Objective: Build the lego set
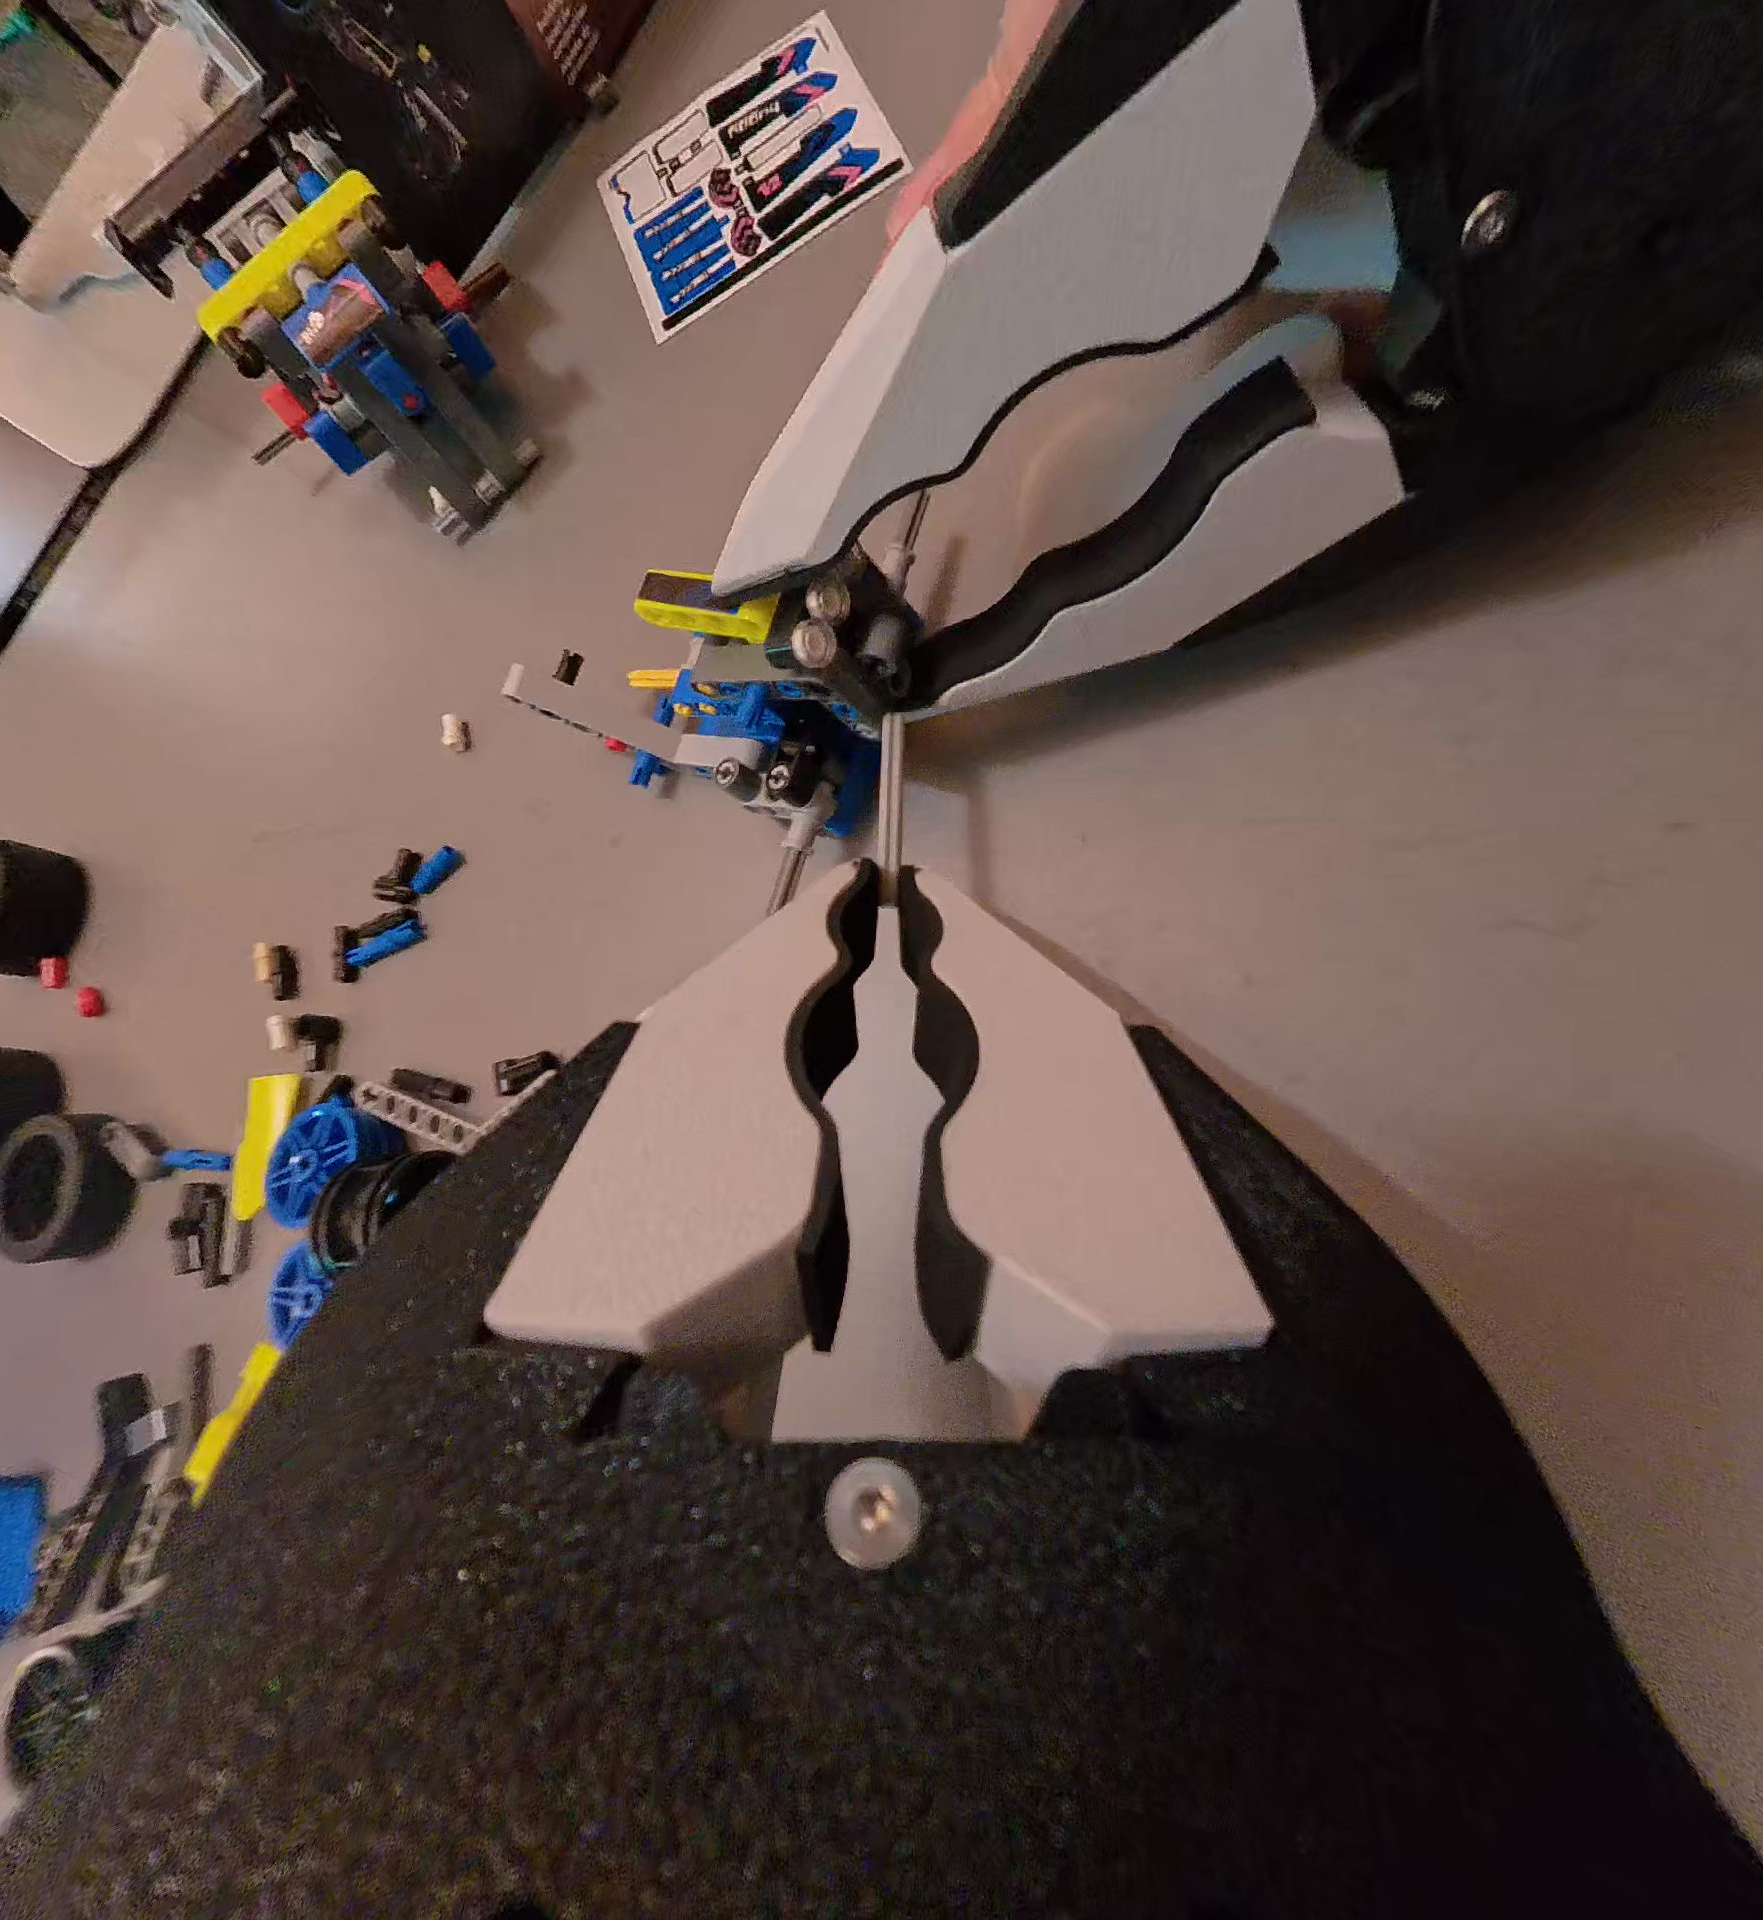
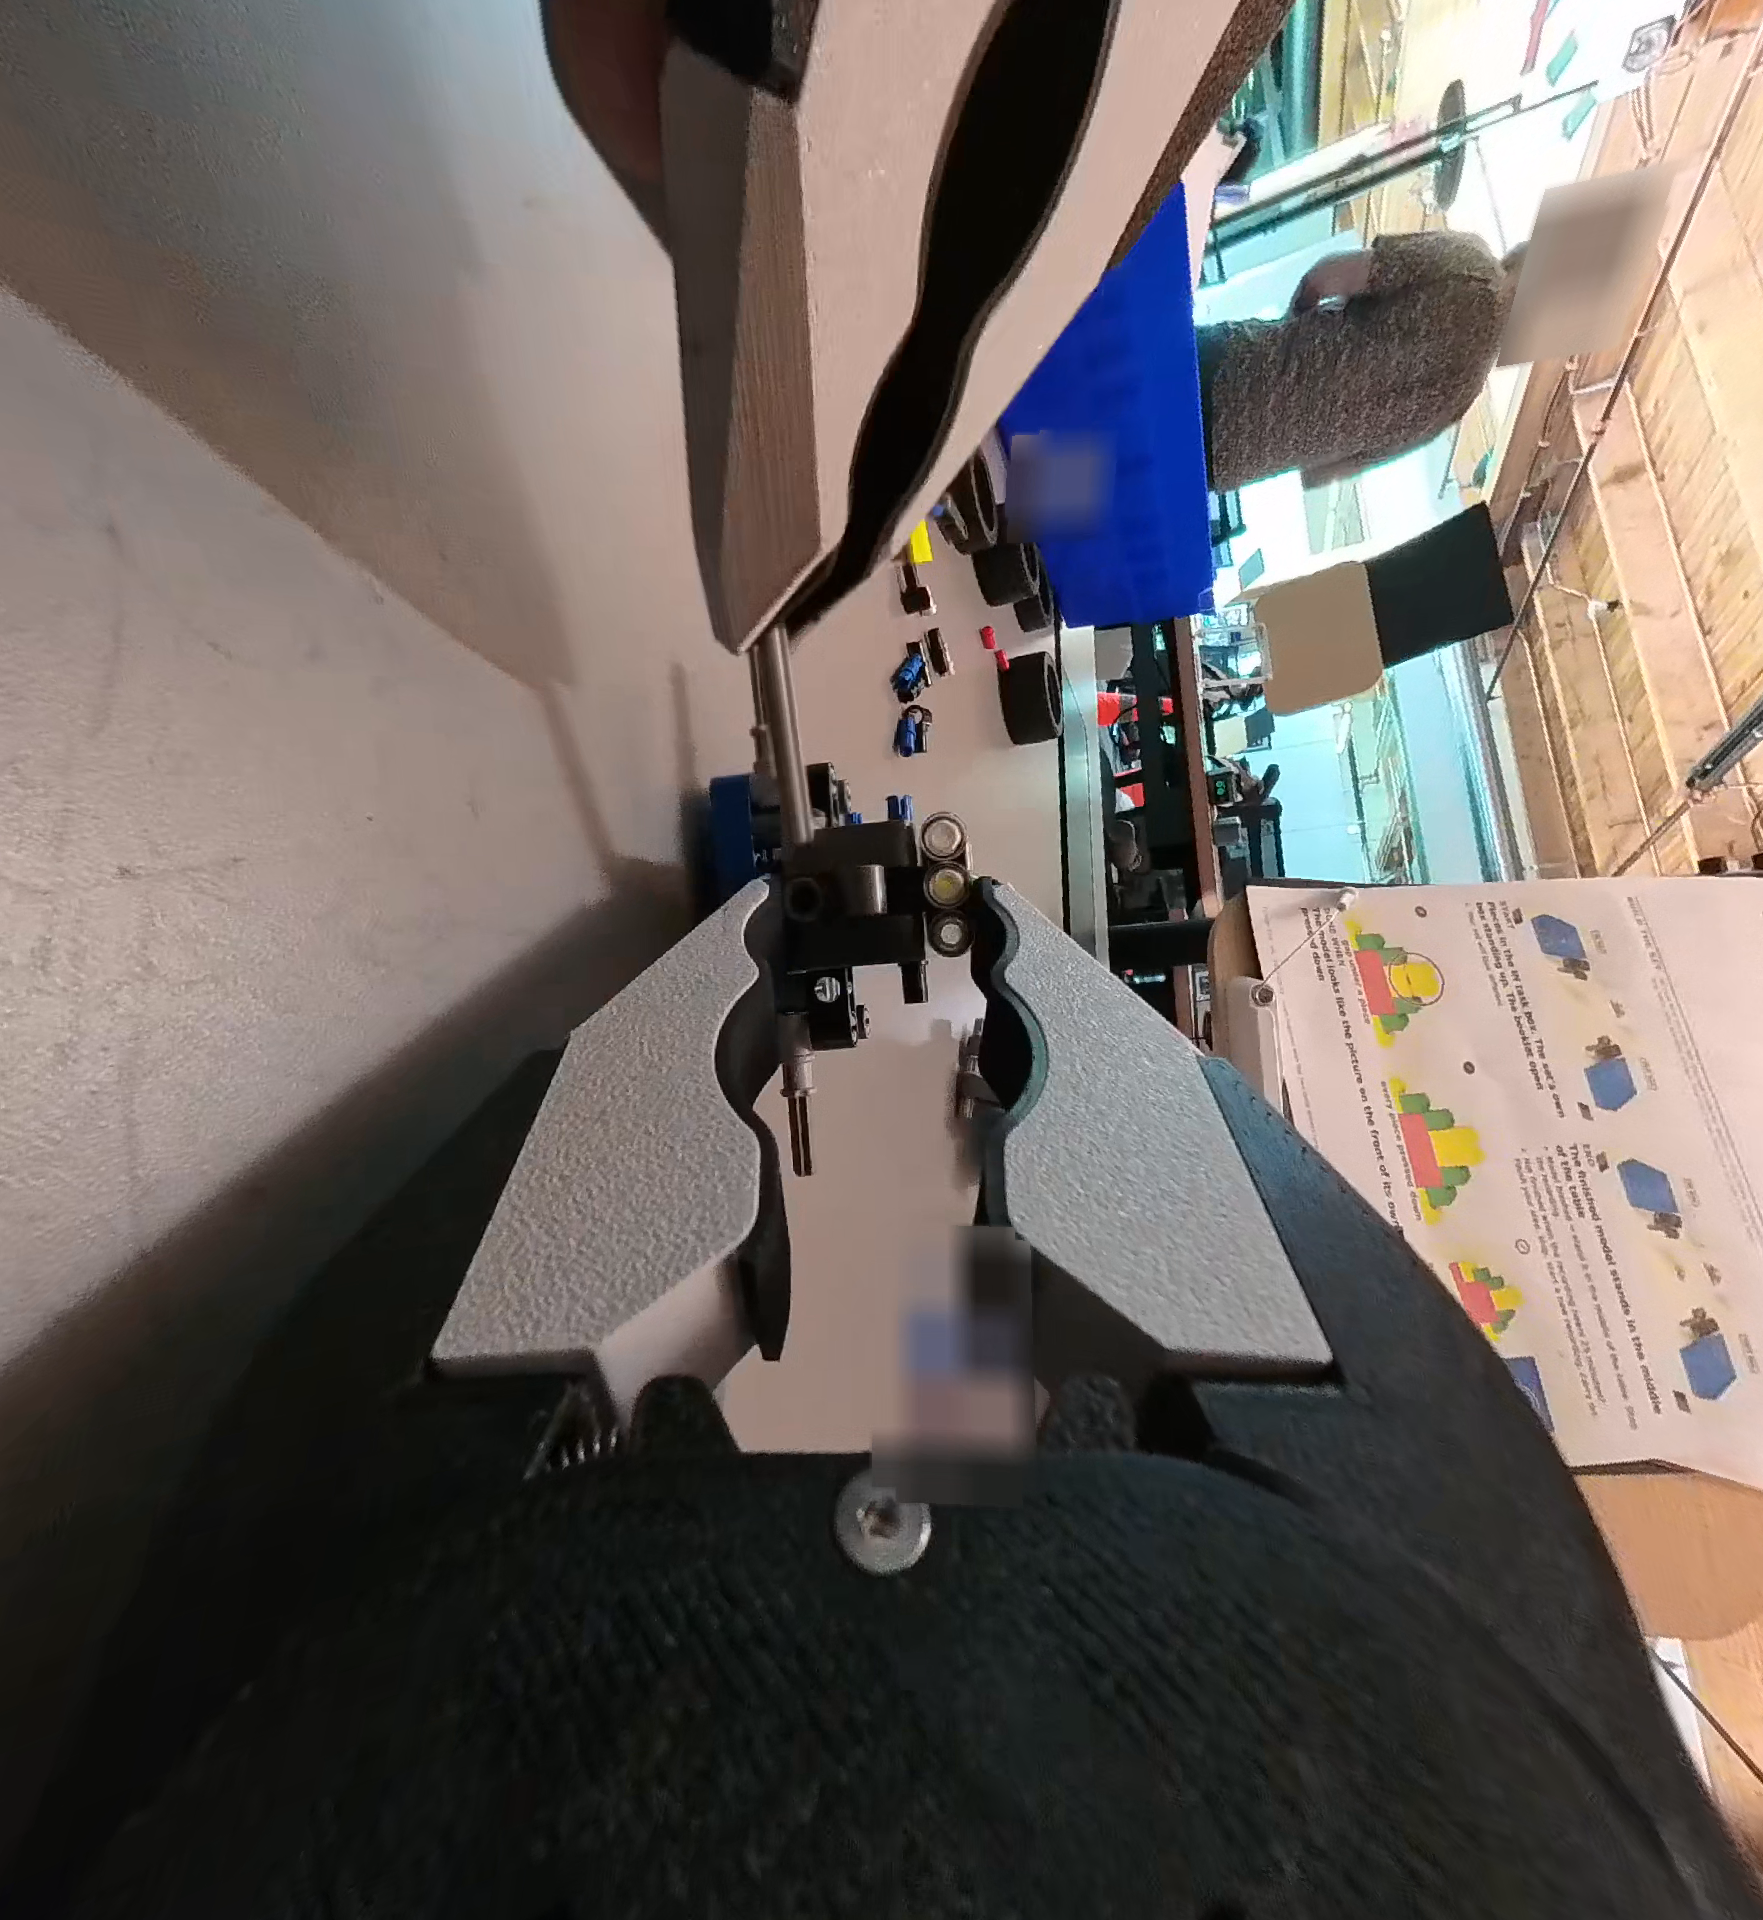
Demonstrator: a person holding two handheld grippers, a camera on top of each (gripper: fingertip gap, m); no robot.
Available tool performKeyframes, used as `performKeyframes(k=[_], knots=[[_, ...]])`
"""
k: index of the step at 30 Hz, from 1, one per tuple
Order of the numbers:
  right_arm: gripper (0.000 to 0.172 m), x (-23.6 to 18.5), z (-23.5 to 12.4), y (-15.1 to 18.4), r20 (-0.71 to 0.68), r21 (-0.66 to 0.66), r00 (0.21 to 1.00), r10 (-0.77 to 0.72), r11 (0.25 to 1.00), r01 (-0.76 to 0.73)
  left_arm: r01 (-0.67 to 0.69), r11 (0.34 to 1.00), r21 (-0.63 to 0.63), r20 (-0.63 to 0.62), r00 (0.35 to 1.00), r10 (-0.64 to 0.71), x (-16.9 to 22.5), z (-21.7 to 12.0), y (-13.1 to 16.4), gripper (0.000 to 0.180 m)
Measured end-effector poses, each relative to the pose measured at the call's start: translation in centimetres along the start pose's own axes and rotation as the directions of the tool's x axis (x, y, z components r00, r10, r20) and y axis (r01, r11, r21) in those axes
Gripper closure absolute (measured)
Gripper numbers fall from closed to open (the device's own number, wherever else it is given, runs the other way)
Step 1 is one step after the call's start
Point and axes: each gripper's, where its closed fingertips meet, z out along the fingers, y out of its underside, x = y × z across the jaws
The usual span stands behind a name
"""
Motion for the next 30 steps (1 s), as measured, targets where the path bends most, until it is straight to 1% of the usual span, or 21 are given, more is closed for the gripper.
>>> performKeyframes(k=[6, 8, 14, 17, 19, 23, 25, 28, 30], knots=[[0.14, 0.0, 0.1, -0.1, -0.006, 0.006, 1.0, 0.001, 1.0, 0.0, -0.075, 0.993, 0.091, 0.014, 0.997, 0.074, -0.4, -0.3, -0.9, 0.18], [0.139, 0.1, 0.0, -0.1, -0.006, 0.011, 1.0, 0.01, 1.0, -0.01, -0.132, 0.985, 0.115, 0.033, 0.991, 0.129, -0.5, -0.2, -1.0, 0.18], [0.139, 0.1, 0.1, -0.2, -0.012, 0.015, 1.0, 0.007, 1.0, -0.007, -0.282, 0.952, 0.119, 0.109, 0.957, 0.27, -1.1, -0.1, -1.1, 0.18], [0.139, 0.1, 0.0, 0.0, -0.016, 0.014, 1.0, 0.016, 1.0, -0.016, -0.354, 0.928, 0.112, 0.167, 0.928, 0.334, -1.1, -0.1, -1.2, 0.18], [0.139, 0.1, 0.0, 0.0, -0.02, 0.01, 1.0, 0.02, 1.0, -0.02, -0.425, 0.9, 0.093, 0.231, 0.889, 0.396, -1.3, -0.1, -1.4, 0.18], [0.139, 0.2, 0.0, 0.1, -0.027, 0.011, 0.999, 0.038, 0.999, -0.038, -0.58, 0.814, 0.031, 0.358, 0.767, 0.533, -1.4, -0.1, -1.6, 0.18], [0.139, 0.2, 0.0, 0.2, -0.03, 0.005, 0.999, 0.042, 0.999, -0.042, -0.626, 0.779, 0.02, 0.389, 0.723, 0.571, -1.3, -0.2, -1.7, 0.18], [0.139, 0.2, 0.1, 0.1, -0.033, 0.006, 0.999, 0.042, 0.999, -0.042, -0.666, 0.746, -0.004, 0.419, 0.676, 0.606, -1.3, -0.1, -1.6, 0.18], [0.14, 0.2, 0.1, 0.1, -0.036, 0.005, 0.999, 0.035, 0.999, -0.035, -0.701, 0.712, -0.039, 0.45, 0.624, 0.639, -1.4, -0.1, -1.6, 0.18]])
